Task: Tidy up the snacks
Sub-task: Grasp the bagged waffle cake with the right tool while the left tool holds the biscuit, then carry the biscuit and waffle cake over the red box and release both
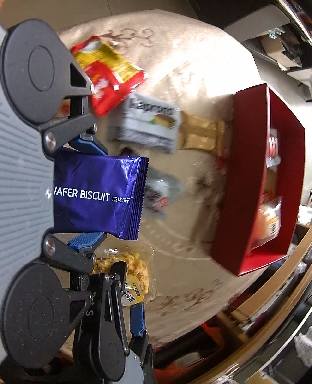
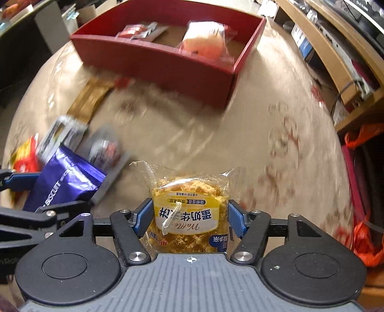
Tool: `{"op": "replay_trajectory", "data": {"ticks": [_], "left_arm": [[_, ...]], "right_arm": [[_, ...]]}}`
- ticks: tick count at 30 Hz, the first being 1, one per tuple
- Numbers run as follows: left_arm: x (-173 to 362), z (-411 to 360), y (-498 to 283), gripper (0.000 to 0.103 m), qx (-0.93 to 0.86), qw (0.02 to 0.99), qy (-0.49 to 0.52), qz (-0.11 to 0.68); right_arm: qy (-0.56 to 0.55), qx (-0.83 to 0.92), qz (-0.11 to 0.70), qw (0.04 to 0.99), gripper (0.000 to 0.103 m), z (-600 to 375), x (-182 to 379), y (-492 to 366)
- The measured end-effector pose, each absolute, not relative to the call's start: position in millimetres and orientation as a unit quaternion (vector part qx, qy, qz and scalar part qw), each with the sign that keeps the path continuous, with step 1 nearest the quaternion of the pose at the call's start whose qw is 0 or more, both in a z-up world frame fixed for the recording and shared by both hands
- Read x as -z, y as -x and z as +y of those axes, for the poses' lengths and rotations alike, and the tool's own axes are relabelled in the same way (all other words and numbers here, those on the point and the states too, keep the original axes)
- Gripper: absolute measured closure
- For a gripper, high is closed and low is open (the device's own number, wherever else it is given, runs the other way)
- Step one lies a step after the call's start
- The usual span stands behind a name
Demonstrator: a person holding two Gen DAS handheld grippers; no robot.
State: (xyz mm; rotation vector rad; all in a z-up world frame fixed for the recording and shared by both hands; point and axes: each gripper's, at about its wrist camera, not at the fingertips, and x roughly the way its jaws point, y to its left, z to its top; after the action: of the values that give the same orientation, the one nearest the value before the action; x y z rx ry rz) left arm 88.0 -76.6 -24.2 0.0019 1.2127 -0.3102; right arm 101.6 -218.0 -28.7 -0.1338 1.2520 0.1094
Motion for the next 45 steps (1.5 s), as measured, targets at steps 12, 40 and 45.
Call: {"op": "replay_trajectory", "data": {"ticks": [12, 40, 45], "left_arm": [[51.6, -79.9, -64.7, 0.041, 0.129, 0.799, -0.037, 0.586], [53.5, -88.0, -51.7, 0.043, 0.139, 0.807, -0.091, 0.567], [46.6, -85.8, -52.0, 0.043, 0.142, 0.811, -0.077, 0.563]], "right_arm": [[0.058, -0.058, 0.586, 0.806, 0.013, -211.4, 41.0, -93.6], [0.064, -0.039, 0.591, 0.803, 0.017, -221.0, 51.8, -69.7], [0.064, -0.036, 0.582, 0.81, 0.019, -219.0, 45.3, -64.5]]}}
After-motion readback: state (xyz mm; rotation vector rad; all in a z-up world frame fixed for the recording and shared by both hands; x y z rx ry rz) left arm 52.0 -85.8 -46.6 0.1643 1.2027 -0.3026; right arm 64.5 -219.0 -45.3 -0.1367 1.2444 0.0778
